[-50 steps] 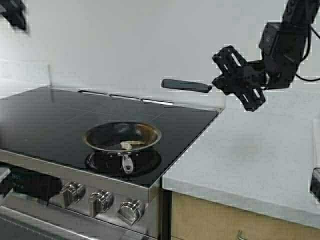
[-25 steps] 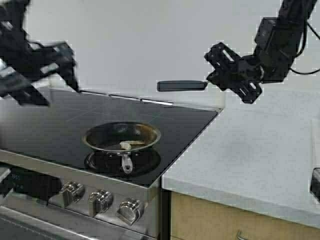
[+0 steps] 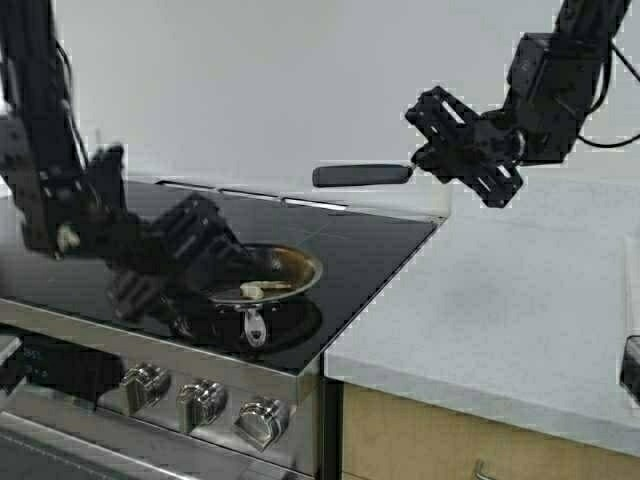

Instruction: Add oil to the pan and cook the shrimp and serve it

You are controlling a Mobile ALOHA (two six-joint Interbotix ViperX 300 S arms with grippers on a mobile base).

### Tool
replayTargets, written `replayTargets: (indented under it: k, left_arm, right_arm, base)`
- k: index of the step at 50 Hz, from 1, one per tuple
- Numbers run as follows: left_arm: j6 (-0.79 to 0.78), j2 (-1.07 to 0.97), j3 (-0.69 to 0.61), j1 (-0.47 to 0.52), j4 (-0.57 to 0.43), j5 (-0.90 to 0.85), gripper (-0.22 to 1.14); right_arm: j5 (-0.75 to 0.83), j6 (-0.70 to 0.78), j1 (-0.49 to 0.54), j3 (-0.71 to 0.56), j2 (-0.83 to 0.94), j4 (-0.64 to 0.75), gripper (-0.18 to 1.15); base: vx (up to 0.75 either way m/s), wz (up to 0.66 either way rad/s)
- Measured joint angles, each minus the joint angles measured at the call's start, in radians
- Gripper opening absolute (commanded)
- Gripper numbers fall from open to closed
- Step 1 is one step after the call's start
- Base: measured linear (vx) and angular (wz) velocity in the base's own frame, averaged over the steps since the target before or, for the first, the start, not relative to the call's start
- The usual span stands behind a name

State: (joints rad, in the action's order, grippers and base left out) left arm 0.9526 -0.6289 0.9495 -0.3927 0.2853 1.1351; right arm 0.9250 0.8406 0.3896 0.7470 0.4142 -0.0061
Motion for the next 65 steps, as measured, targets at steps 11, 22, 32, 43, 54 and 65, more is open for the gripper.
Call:
replayTargets:
  k: [11, 22, 32, 43, 54, 65]
  left_arm:
    - [0.075, -0.138, -0.086, 0.000, 0.014, 0.077, 1.01]
    - [0.201, -0.252, -0.173, 0.000, 0.040, 0.178, 1.01]
    - [0.341, -0.354, -0.253, 0.000, 0.101, 0.284, 1.01]
    - [0.480, -0.411, -0.311, 0.002, 0.124, 0.388, 1.00]
    - [0.540, -0.422, -0.350, 0.000, 0.169, 0.422, 0.85]
    - [0.588, -0.433, -0.354, 0.002, 0.172, 0.420, 0.17]
  right_arm:
    - [0.000, -0.003, 0.000, -0.002, 0.000, 0.000, 0.08]
    - [-0.006, -0.003, 0.000, -0.002, 0.000, 0.002, 0.08]
    - [-0.011, -0.005, 0.000, -0.002, 0.000, 0.002, 0.08]
    - [-0.011, -0.008, 0.000, -0.002, 0.000, 0.002, 0.08]
    - [-0.011, -0.005, -0.002, 0.000, 0.000, 0.000, 0.08]
    - [-0.011, -0.003, 0.000, -0.002, 0.000, 0.000, 0.08]
  base:
    - [0.00, 0.00]
    - [0.00, 0.00]
    - [0.00, 0.00]
    - [0.00, 0.00]
    - [0.00, 0.00]
    - [0.00, 0.00]
